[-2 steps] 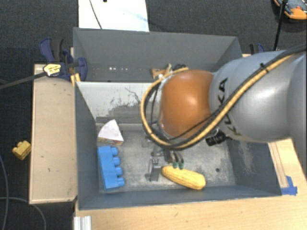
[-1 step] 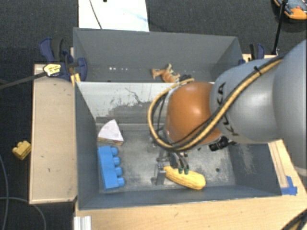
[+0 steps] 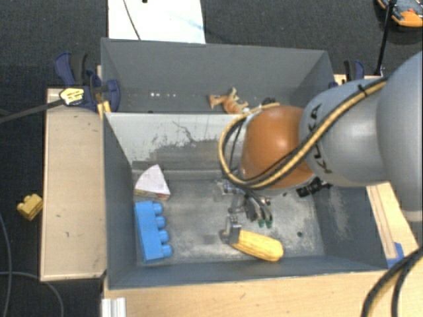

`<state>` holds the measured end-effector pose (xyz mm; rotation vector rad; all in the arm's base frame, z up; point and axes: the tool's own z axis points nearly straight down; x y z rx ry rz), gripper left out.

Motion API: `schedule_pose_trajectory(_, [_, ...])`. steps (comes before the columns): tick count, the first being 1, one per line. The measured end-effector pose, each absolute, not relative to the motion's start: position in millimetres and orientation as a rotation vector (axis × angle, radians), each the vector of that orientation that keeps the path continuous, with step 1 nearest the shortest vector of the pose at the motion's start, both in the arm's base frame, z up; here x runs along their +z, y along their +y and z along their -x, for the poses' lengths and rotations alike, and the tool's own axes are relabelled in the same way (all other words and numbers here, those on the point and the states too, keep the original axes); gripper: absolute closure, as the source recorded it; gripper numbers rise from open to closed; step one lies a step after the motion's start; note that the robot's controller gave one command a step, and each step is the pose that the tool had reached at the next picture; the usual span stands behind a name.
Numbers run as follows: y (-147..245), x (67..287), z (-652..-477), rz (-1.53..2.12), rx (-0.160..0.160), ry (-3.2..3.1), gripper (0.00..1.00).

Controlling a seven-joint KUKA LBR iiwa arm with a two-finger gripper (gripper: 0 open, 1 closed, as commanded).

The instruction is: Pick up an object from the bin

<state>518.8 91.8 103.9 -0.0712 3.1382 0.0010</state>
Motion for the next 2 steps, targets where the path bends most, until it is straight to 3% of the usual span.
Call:
schedule_pose_trajectory(1, [76.4,104.0,-496.5,0.136,0.0,3.136,0.0])
schedule_pose_trajectory(2, [51.9,83.4,-483.2,0.247,0.001,3.13,0.0])
